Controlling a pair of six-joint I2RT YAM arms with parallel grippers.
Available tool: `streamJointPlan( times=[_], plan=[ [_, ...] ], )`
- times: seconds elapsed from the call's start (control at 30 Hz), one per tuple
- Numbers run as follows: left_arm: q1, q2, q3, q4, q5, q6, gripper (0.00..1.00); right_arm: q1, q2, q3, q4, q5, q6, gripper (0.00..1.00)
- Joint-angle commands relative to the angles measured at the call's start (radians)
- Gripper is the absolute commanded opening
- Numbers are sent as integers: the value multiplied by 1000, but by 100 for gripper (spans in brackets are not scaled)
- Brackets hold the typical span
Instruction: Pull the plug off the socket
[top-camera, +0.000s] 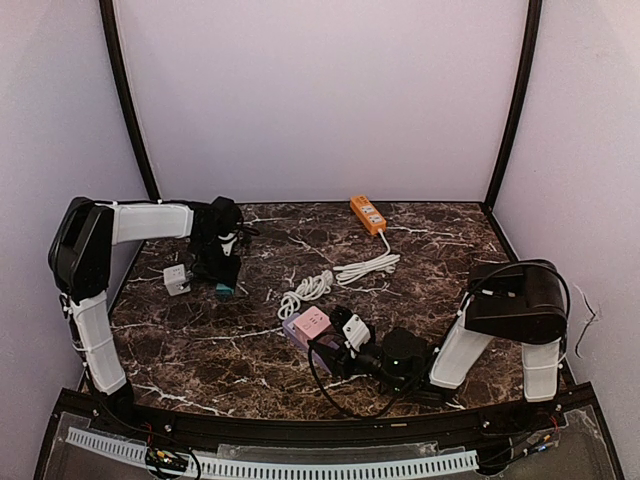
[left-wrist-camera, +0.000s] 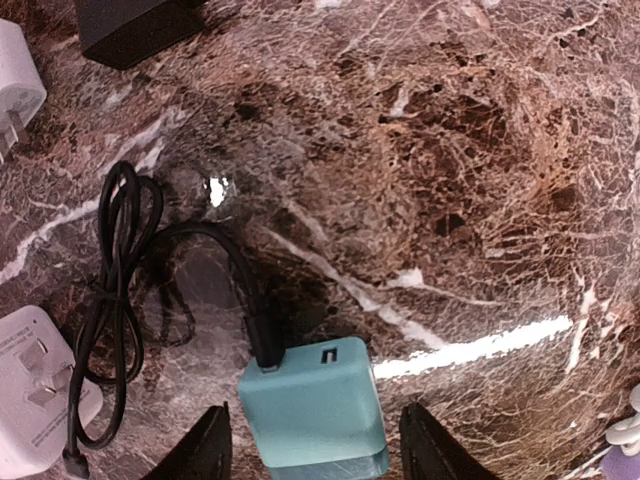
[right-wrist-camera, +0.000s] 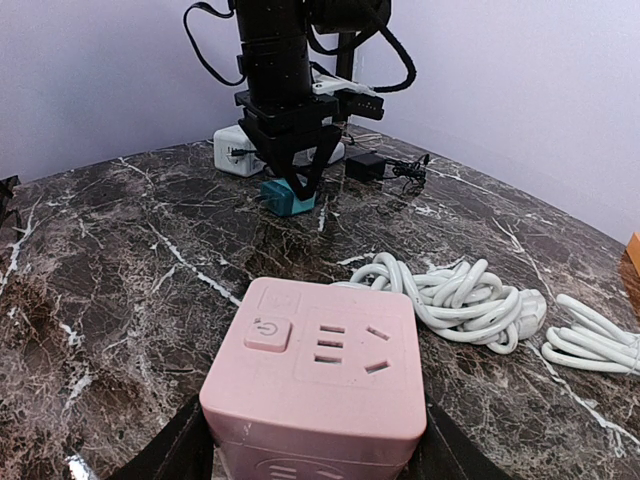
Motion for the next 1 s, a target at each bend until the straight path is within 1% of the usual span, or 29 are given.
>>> streamJointPlan(
  times=[0.0,0.1,0.17,0.2,0.27,0.3,0.33,0.4,0.47,0.5,0.53,0.63,0.77,0.97],
  plan=[
    [6,-36,0,35,48,-4,63,-12,14,-4,-51,30,2,27],
    [6,-79,-14,46,48,-12,68,-11,15,-2,-50,36,2,32],
    [5,-120,-24,58,49,-16,70,-11,12,-4,-48,41,2,38],
    [3,-155,-37,70,57,-17,75,-11,9,-5,-46,44,2,44],
    [-4,-212,-57,92,65,-18,81,-12,1,-11,-43,46,2,61],
    [-8,-234,-65,101,65,-14,83,-11,-7,-12,-46,44,2,70],
    [-18,-274,-83,119,64,-12,88,-11,-20,-12,-61,40,2,77],
    [-37,-333,-112,142,65,-10,97,-10,-49,-15,-87,37,25,84],
    [-60,-384,-140,165,80,-6,99,-6,-73,-21,-100,37,22,91],
    [-71,-412,-162,183,85,-2,99,-3,-85,-23,-107,37,19,97],
    [-95,-424,-171,190,87,1,99,2,-95,-23,-113,40,15,98],
    [-161,-476,-218,222,91,9,99,27,-123,-17,-151,55,9,99],
    [-222,-536,-287,279,123,18,99,63,-151,-27,-190,65,15,99],
    [-308,-589,-368,353,213,56,99,90,-149,-48,-252,88,125,98]
  ],
)
